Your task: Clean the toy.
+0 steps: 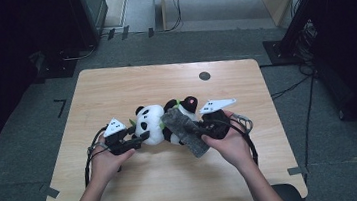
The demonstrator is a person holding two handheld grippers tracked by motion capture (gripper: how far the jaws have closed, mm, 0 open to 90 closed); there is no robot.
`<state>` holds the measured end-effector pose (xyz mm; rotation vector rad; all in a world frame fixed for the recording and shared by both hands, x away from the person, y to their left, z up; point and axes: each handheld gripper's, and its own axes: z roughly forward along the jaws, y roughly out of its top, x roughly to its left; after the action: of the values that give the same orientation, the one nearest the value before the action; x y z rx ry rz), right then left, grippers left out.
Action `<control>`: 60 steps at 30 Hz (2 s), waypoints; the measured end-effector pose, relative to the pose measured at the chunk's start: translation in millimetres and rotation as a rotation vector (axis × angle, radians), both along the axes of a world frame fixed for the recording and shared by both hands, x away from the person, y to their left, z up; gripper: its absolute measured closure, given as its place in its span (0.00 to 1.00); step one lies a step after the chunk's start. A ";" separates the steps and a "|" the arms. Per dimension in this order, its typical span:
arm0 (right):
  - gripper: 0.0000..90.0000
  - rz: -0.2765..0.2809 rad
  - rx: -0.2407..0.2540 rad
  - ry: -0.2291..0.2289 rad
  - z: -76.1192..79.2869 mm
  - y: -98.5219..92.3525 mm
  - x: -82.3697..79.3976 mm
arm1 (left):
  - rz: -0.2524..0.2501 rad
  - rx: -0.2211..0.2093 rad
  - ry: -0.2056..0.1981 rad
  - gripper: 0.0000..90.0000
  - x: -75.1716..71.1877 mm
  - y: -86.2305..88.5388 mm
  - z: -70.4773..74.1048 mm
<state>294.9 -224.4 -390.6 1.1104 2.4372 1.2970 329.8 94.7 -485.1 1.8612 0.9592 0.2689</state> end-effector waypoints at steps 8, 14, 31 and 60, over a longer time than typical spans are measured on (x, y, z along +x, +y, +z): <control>0.88 -0.040 0.012 0.024 -13.0 -13.5 1.9 | -0.007 0.001 0.000 0.49 0.1 0.4 -0.2; 0.88 -0.079 0.012 0.032 -13.9 -26.7 1.5 | -0.007 -0.001 -0.001 0.49 0.3 0.6 -0.3; 0.89 0.196 -0.061 -0.016 0.3 79.2 -9.6 | -0.005 -0.012 0.010 0.51 1.1 1.7 0.6; 0.88 0.060 -0.134 -0.104 -72.0 91.0 -7.0 | -0.003 0.003 0.014 0.54 0.6 0.9 1.9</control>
<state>287.9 -133.4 -462.6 0.9195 2.4565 1.1570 330.4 95.6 -483.2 1.8692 0.9658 0.2563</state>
